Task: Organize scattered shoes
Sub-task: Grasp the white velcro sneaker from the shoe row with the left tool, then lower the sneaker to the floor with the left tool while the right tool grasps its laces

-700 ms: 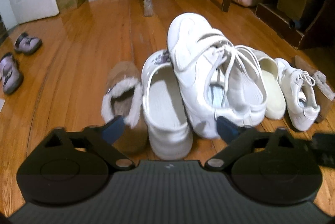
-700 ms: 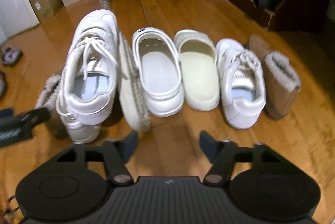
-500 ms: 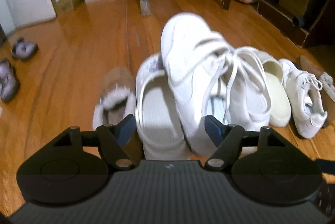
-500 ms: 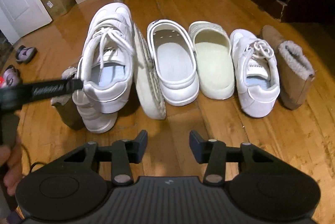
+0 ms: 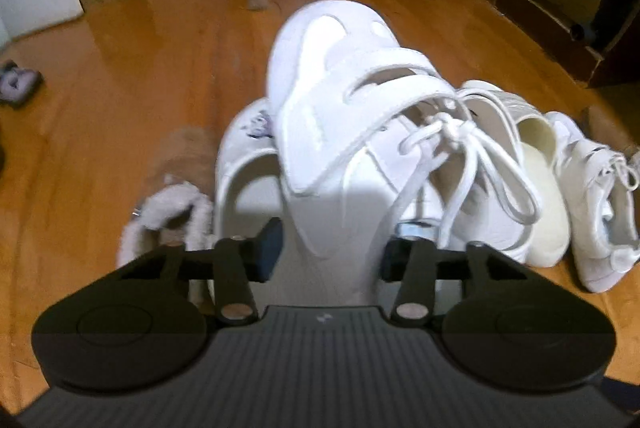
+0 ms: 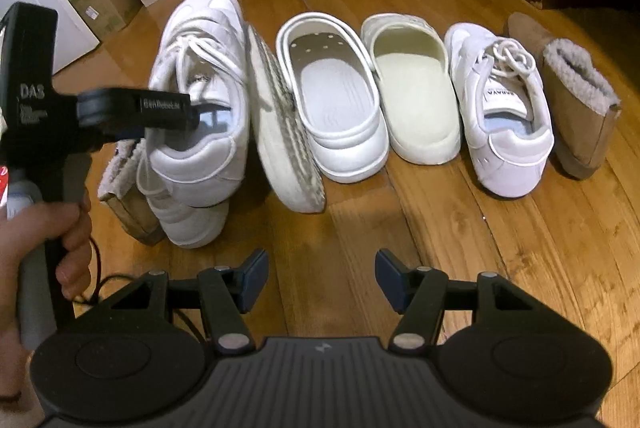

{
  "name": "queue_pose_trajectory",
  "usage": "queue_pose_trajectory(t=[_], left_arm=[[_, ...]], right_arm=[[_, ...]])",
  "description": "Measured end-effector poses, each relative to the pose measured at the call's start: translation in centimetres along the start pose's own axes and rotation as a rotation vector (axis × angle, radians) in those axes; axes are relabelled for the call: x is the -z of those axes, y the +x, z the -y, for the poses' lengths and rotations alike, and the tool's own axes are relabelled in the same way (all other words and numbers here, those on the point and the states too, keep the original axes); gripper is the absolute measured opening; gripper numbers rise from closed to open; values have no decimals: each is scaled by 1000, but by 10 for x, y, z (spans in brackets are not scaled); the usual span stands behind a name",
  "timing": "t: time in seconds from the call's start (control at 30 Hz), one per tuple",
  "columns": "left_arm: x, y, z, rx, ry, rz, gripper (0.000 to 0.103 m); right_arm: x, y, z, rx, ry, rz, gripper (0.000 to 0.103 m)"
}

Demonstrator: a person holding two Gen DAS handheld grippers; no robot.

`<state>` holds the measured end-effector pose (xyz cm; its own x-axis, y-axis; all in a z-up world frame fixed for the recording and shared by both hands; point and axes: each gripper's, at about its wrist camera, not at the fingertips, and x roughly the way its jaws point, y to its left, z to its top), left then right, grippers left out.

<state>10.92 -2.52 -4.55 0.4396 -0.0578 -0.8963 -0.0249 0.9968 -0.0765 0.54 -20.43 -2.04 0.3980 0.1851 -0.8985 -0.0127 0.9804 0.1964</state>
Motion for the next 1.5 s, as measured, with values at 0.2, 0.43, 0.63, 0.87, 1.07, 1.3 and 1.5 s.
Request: queue_pose_trajectory(t=[0.2,0.43,0.63,0.87,1.07,1.3,1.5], left_arm=[[-9,12,-7,64,-31,51,66],[-6,-2,-14,130,-112,72,44],[29,-30,-16,153,-82,93,39],[95,-71,-24,223,-59,43,39],[153,-84,-19,268,-10,-75,38],[204,-67,-17,301,-7,-198,36],[216,-68,-18,334,105,-339,47]], right_arm=[[3,5,12,23,41,-12,60],[18,-1,20,39,70,-15,60],[38,-15,31,52,69,-5,60],[71,-23,55,55,98,-51,60],[99,-30,66,30,104,-97,60],[118,-38,62,-5,63,-109,60],[131,-37,46,-81,16,-135,60]])
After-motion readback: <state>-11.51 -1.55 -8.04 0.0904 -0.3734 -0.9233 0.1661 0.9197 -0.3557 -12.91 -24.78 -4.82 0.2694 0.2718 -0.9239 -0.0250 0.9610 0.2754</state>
